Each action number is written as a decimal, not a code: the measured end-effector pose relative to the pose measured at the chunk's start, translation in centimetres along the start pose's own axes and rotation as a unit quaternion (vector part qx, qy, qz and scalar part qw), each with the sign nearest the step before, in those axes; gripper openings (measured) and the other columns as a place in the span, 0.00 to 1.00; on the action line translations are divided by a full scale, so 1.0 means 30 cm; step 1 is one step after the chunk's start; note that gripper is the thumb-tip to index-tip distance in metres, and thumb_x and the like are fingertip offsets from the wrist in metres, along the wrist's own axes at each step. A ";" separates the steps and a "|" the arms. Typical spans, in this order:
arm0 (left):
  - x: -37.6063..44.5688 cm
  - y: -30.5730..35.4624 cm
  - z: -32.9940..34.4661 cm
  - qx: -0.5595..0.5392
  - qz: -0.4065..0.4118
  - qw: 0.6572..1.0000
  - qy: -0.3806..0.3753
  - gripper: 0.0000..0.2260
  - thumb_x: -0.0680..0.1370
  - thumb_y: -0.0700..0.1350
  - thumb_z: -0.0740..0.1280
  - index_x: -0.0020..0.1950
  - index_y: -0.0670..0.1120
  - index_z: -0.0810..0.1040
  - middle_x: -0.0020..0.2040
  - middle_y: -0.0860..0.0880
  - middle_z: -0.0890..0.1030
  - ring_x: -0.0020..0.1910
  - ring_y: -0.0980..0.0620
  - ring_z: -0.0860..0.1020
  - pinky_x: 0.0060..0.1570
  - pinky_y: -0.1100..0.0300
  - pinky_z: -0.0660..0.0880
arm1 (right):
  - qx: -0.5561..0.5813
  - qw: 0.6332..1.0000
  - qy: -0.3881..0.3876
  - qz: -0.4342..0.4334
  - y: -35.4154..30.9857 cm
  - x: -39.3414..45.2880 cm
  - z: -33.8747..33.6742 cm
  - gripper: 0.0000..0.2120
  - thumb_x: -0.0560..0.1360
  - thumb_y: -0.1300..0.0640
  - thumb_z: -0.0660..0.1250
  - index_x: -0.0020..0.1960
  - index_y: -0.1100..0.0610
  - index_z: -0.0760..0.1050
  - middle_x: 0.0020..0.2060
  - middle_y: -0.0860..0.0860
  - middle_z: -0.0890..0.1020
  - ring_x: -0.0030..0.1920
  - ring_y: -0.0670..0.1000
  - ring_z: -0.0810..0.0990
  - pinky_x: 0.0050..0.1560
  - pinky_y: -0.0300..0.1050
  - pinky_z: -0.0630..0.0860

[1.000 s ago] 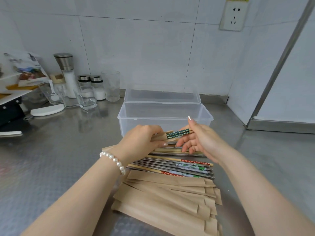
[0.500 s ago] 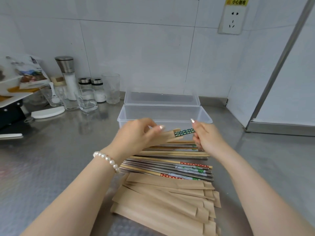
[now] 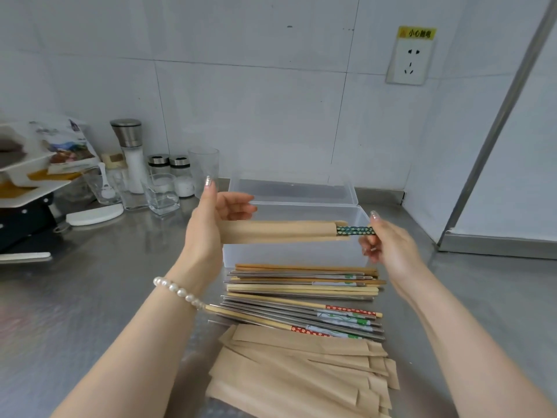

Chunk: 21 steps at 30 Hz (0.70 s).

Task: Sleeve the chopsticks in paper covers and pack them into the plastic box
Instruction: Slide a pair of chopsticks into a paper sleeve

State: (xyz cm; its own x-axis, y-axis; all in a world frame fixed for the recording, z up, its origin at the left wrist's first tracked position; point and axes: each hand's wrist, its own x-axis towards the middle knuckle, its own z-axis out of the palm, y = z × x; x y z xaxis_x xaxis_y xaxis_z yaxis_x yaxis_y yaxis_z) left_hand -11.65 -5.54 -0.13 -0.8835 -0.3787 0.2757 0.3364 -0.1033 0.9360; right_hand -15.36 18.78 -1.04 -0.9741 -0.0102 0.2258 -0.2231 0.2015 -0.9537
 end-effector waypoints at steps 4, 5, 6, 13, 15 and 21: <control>0.003 -0.006 -0.022 0.069 0.087 0.986 0.128 0.18 0.81 0.50 0.53 0.41 0.49 0.80 0.43 0.53 0.82 0.42 0.61 0.77 0.47 0.65 0.71 | -0.033 0.994 0.100 -0.016 -0.045 0.065 -0.005 0.20 0.81 0.53 0.53 0.31 0.56 0.63 0.30 0.53 0.68 0.33 0.52 0.65 0.36 0.45 0.62; 0.002 -0.006 -0.031 0.094 0.104 0.980 0.144 0.16 0.80 0.47 0.55 0.41 0.50 0.80 0.43 0.55 0.81 0.42 0.64 0.76 0.46 0.66 0.70 | -0.079 0.990 0.112 -0.026 -0.063 0.094 -0.003 0.20 0.81 0.53 0.52 0.31 0.57 0.63 0.30 0.53 0.68 0.35 0.53 0.66 0.37 0.46 0.61; -0.001 -0.013 -0.034 0.122 0.111 0.975 0.147 0.13 0.79 0.45 0.57 0.42 0.51 0.80 0.44 0.55 0.81 0.44 0.63 0.76 0.46 0.65 0.70 | -0.140 0.983 0.113 -0.034 -0.075 0.126 -0.005 0.21 0.81 0.52 0.51 0.31 0.57 0.63 0.30 0.54 0.69 0.36 0.54 0.68 0.38 0.47 0.61; 0.014 -0.073 -0.044 0.302 0.095 0.947 0.057 0.14 0.80 0.48 0.57 0.53 0.46 0.81 0.58 0.54 0.76 0.58 0.57 0.70 0.56 0.60 0.65 | -0.387 0.917 0.056 0.084 -0.095 0.281 0.099 0.20 0.81 0.50 0.48 0.52 0.61 0.74 0.54 0.61 0.78 0.56 0.61 0.75 0.51 0.47 0.68; 0.014 -0.093 -0.041 0.342 0.083 0.935 0.036 0.15 0.79 0.50 0.58 0.56 0.46 0.79 0.65 0.51 0.73 0.65 0.53 0.68 0.64 0.54 0.65 | -0.441 0.886 0.051 0.134 -0.091 0.276 0.136 0.17 0.80 0.53 0.49 0.58 0.59 0.73 0.58 0.58 0.77 0.60 0.59 0.73 0.58 0.48 0.66; 0.002 -0.112 -0.024 0.372 0.065 0.926 0.004 0.16 0.78 0.52 0.59 0.62 0.47 0.75 0.69 0.50 0.68 0.69 0.52 0.64 0.68 0.51 0.62 | -0.596 0.793 0.022 0.123 -0.066 0.246 0.210 0.10 0.74 0.59 0.54 0.49 0.52 0.73 0.51 0.51 0.78 0.58 0.54 0.71 0.54 0.48 0.60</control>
State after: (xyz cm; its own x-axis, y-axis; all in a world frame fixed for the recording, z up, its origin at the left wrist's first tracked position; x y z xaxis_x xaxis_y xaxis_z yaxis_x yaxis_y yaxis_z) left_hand -12.61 -5.88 -3.40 -0.8476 -0.3506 0.3984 0.1197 0.6050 0.7872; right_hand -22.34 12.14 1.28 -0.9750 0.2018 0.0929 0.1914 0.9753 -0.1098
